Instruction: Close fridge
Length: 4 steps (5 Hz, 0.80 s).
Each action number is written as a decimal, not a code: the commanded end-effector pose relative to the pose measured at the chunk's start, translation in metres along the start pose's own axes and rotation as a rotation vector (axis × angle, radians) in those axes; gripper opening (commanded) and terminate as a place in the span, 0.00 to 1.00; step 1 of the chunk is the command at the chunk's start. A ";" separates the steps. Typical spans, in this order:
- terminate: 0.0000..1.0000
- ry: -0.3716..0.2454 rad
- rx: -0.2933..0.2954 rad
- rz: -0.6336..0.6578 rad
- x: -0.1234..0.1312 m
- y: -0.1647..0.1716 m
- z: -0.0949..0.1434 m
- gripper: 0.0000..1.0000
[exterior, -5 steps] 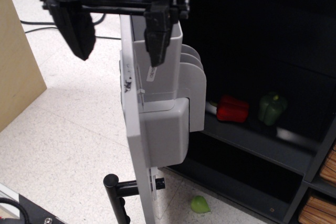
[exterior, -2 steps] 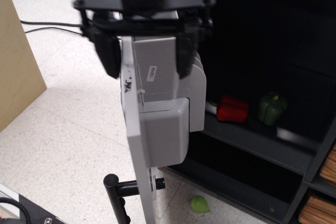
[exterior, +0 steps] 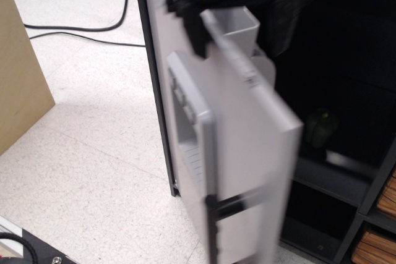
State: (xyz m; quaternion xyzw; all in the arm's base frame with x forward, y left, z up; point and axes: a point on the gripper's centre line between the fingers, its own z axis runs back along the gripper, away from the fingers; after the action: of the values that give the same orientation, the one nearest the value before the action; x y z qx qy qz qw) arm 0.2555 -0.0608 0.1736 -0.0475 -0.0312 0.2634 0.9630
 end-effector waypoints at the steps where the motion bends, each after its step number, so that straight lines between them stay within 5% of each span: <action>1: 0.00 -0.075 -0.078 -0.022 0.018 -0.029 0.035 1.00; 2: 0.00 -0.088 -0.083 -0.115 0.001 -0.018 0.042 1.00; 4: 0.00 -0.127 -0.006 -0.333 -0.045 0.028 0.018 1.00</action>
State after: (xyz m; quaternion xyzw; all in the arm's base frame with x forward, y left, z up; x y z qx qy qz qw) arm 0.1984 -0.0593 0.1761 -0.0195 -0.0870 0.1034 0.9906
